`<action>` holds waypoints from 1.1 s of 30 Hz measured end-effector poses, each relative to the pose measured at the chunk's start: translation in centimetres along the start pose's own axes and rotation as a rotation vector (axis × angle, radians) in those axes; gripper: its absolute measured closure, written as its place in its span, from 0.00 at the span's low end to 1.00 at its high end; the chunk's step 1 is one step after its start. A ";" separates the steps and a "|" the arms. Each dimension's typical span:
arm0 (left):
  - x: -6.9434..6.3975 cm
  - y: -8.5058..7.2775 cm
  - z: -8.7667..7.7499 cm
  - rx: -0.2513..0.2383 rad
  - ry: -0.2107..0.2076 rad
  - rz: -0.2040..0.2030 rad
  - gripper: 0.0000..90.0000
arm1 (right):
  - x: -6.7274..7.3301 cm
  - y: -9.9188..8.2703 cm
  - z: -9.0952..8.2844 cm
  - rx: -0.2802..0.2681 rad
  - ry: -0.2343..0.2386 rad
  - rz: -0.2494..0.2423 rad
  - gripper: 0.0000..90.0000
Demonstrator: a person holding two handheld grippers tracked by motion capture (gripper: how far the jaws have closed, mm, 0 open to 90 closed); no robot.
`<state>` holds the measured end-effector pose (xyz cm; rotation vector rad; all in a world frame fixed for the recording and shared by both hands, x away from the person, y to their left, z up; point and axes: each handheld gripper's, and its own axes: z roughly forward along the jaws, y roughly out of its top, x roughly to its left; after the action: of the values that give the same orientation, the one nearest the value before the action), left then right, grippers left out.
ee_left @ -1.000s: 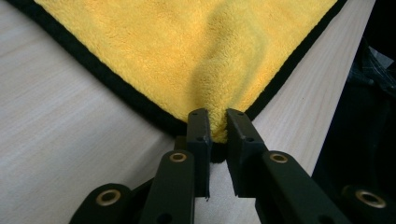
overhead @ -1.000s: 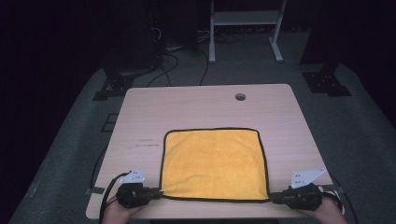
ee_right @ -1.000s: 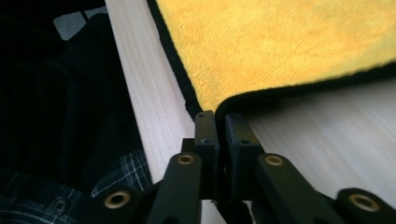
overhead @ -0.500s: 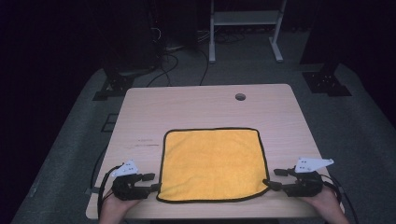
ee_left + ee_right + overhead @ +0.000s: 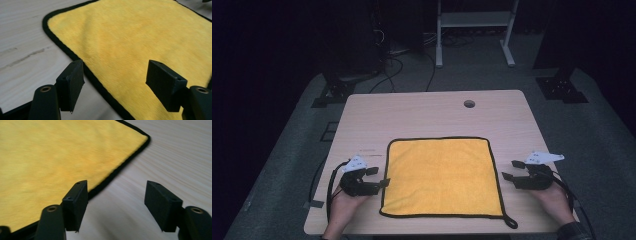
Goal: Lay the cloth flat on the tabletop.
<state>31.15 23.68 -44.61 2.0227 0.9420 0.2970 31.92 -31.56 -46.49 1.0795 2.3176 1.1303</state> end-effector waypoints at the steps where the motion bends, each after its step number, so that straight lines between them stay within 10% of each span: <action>1: 0.2 0.1 0.2 0.002 0.012 0.004 0.31 | -0.8 -0.1 0.6 0.020 -0.036 0.025 0.35; 8: 1.3 0.8 2.4 0.040 0.064 -0.005 0.29 | -2.9 -1.0 1.7 0.047 -0.111 0.119 0.30; 24: 2.3 0.4 4.5 0.134 0.211 0.018 0.34 | -3.3 -1.3 1.7 0.049 -0.161 0.125 0.26; 33: 2.5 0.5 4.5 0.110 0.191 0.009 0.56 | -3.3 -1.3 1.7 0.049 -0.158 0.122 0.26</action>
<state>35.47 22.58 -47.26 2.1270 1.0876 0.4590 34.45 -33.68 -48.59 1.2949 2.1929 0.9953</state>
